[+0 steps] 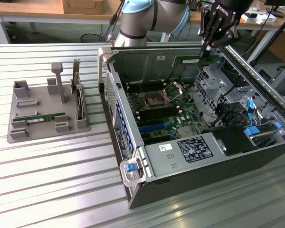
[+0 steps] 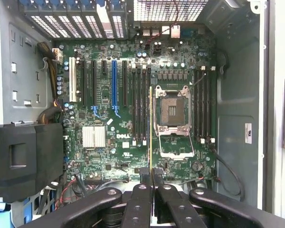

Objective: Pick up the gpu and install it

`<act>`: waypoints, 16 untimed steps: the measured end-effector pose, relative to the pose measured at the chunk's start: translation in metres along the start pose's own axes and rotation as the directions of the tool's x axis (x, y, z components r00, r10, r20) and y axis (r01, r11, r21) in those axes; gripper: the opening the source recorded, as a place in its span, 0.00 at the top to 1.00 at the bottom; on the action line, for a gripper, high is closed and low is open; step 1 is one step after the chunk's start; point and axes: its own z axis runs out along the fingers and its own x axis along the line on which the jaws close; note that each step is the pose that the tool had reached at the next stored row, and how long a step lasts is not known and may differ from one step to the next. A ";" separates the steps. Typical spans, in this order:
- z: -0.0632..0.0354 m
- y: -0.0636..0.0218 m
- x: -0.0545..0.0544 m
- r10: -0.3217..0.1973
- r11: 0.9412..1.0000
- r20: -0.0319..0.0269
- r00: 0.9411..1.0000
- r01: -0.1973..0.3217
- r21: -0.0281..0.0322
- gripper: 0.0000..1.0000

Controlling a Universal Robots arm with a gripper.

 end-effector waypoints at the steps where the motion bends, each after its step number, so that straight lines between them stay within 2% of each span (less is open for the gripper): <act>1: 0.0003 0.0000 0.000 0.000 1.000 0.000 1.000 0.000 0.000 0.88; 16: 0.0042 -0.0002 0.000 0.000 1.000 0.000 1.000 0.000 0.000 0.88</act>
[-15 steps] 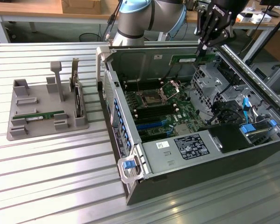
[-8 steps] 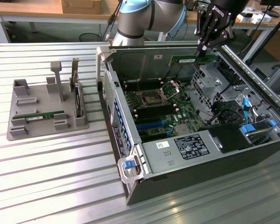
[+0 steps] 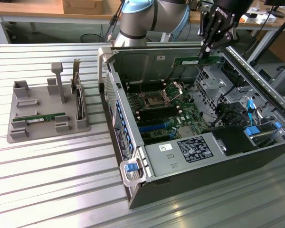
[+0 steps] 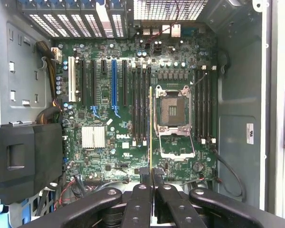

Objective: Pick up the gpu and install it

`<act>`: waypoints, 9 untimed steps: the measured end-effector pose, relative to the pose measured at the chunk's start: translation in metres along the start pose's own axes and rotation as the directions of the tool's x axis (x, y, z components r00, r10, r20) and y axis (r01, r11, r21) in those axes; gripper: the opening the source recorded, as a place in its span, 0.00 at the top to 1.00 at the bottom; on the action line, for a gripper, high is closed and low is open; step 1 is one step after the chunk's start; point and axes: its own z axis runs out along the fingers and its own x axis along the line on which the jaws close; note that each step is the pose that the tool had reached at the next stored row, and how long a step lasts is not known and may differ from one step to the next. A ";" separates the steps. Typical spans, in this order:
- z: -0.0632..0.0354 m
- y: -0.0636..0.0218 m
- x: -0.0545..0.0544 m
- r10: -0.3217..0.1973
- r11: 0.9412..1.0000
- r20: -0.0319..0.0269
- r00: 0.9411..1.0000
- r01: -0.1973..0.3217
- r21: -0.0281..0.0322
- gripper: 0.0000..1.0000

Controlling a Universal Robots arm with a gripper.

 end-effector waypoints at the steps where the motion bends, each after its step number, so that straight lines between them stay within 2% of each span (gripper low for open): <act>1: 0.0003 0.0000 0.000 0.000 1.000 0.000 1.000 0.000 0.000 0.88; 9: 0.0028 -0.0001 0.000 0.000 1.000 0.000 1.000 0.000 0.000 0.88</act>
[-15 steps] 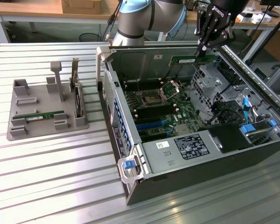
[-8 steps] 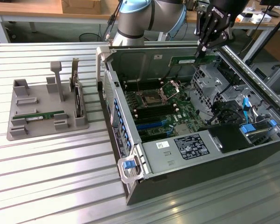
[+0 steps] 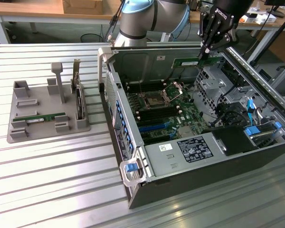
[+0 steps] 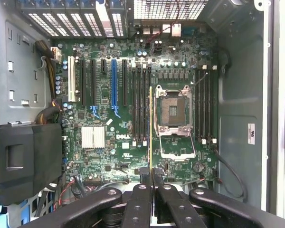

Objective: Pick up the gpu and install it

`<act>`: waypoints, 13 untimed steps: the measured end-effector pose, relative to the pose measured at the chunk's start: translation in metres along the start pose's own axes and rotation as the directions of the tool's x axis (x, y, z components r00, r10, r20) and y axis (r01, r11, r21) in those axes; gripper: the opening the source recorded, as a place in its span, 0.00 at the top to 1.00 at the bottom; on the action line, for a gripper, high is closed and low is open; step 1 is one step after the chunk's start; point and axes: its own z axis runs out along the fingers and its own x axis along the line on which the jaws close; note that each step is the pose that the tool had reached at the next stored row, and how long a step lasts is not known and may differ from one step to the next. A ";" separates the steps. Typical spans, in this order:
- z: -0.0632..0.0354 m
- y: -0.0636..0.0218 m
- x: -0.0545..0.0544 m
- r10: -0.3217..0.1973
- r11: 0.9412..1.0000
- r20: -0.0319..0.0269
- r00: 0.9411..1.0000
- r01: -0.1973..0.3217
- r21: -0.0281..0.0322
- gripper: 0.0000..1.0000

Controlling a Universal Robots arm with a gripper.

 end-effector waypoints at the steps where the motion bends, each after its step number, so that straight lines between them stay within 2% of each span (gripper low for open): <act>1: 0.0004 0.0000 0.000 0.000 1.000 0.000 1.000 0.000 0.000 0.88; 13: 0.0065 0.0001 0.000 0.000 1.000 0.000 1.000 0.000 0.000 0.88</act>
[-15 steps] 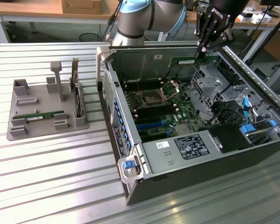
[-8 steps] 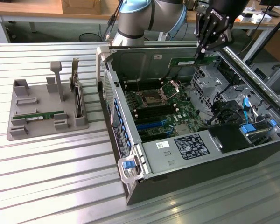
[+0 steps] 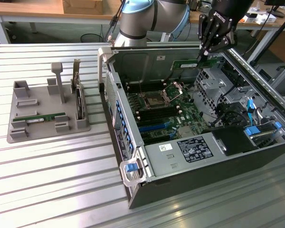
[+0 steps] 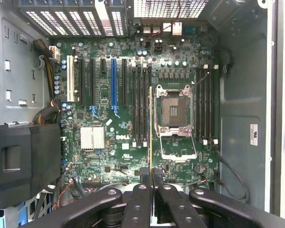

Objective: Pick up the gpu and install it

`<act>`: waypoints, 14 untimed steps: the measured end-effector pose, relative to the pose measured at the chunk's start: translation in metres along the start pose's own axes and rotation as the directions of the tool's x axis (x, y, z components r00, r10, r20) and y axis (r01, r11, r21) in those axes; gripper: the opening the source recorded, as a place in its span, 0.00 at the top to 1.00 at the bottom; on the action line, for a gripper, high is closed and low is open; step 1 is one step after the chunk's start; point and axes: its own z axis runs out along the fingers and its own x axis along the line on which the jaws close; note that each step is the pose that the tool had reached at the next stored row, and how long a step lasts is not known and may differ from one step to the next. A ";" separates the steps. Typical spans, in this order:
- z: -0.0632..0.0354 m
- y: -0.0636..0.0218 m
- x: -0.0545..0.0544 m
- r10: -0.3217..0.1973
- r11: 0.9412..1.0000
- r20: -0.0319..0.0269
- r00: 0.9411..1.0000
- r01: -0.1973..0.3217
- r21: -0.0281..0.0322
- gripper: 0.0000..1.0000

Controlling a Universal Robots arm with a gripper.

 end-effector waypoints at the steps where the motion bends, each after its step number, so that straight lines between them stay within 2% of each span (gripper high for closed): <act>1: 0.0006 0.0000 0.000 0.000 1.000 0.000 1.000 0.000 0.000 0.88; 14: 0.0077 -0.0004 0.001 0.000 1.000 0.000 1.000 0.000 0.000 0.88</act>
